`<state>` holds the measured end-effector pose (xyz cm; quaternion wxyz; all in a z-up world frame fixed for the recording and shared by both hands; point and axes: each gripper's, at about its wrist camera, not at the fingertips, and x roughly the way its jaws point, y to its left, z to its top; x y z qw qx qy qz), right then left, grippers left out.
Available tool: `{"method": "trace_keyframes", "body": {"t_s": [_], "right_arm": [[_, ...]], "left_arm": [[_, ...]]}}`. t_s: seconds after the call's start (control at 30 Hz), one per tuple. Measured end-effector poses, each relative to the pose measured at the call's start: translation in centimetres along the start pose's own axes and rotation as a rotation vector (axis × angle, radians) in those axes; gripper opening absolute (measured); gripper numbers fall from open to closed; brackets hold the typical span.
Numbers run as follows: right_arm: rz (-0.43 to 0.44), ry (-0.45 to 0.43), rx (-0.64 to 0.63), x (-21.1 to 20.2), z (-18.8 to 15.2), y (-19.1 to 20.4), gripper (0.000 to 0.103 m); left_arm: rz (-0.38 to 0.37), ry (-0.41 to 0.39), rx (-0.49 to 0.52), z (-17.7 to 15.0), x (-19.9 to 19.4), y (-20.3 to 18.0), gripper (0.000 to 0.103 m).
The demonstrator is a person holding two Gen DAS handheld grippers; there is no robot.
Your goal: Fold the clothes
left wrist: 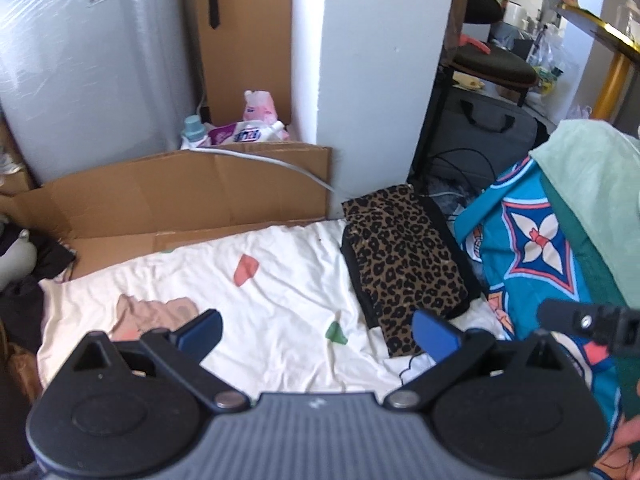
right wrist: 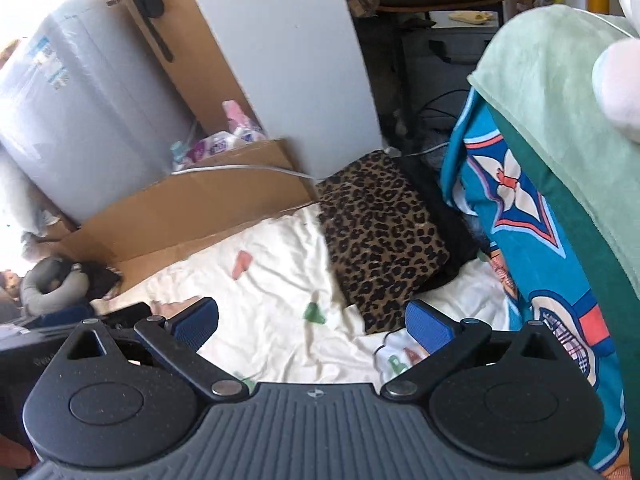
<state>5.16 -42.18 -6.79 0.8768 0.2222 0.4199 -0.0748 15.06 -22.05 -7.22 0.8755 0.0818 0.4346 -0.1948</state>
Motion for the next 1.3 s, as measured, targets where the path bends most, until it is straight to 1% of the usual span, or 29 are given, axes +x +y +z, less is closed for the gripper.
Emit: {"method": "trace_keyframes", "body": {"t_s": [0.13,0.23,0.33,0.37,0.4,0.43,0.47,0.57,0.67,0.77,0.83,0.9,0.97,1.07,1.2,1.3], "right_arm": [[0.054,0.007,-0.048,-2.6,-0.1,1.9,0.103],[0.074,-0.002,-0.042,-4.2,-0.4,2.8,0.103],[0.11,-0.018,-0.026,-5.5,-0.9,3.3,0.103],[0.101,-0.031,-0.038,-5.7,-1.2,3.6,0.103],[0.07,-0.037,-0.062,-5.8,-1.5,3.9,0.103],[0.041,-0.037,-0.085,-5.6,-1.8,4.2,0.103],[0.03,-0.035,-0.106,-5.5,-2.1,4.5,0.103],[0.026,-0.021,-0.131,-4.8,-2.9,4.9,0.103],[0.04,-0.029,-0.137,-4.7,-3.8,5.5,0.103],[0.025,-0.04,-0.176,-4.9,-4.9,6.8,0.103],[0.033,-0.037,-0.18,-5.2,-5.5,7.4,0.103],[0.032,-0.041,-0.196,-5.6,-6.1,8.0,0.103],[0.026,-0.046,-0.206,-6.2,-6.7,8.4,0.103],[0.024,-0.057,-0.199,-7.3,-7.4,8.4,0.103],[-0.001,-0.097,-0.182,-8.9,-7.8,8.2,0.103],[0.013,-0.104,-0.201,-9.9,-8.4,8.9,0.103]], "left_arm": [[0.02,-0.026,-0.017,-0.4,-3.3,1.0,0.102],[0.06,-0.043,-0.008,-0.9,-5.6,1.5,0.102],[0.081,-0.05,-0.028,-1.3,-7.3,2.1,0.102],[0.088,-0.052,-0.035,-1.5,-7.8,2.4,0.102],[0.095,-0.054,-0.043,-1.7,-8.3,2.6,0.102],[0.101,-0.056,-0.05,-1.8,-8.9,2.8,0.102],[0.108,-0.058,-0.057,-2.0,-9.4,3.0,0.102],[0.128,-0.063,-0.079,-2.5,-11.0,3.7,0.102],[0.149,-0.069,-0.102,-2.9,-12.6,4.3,0.102],[0.169,-0.075,-0.124,-3.4,-14.2,5.0,0.103],[0.178,-0.058,-0.132,-3.6,-14.6,5.7,0.103],[0.192,-0.059,-0.161,-3.9,-15.1,6.7,0.102],[0.207,-0.076,-0.192,-4.4,-15.8,7.6,0.102],[0.214,-0.088,-0.194,-5.6,-16.5,8.3,0.102],[0.218,-0.109,-0.195,-7.1,-17.3,8.9,0.102],[0.235,-0.122,-0.216,-8.0,-18.1,9.5,0.102]]}}
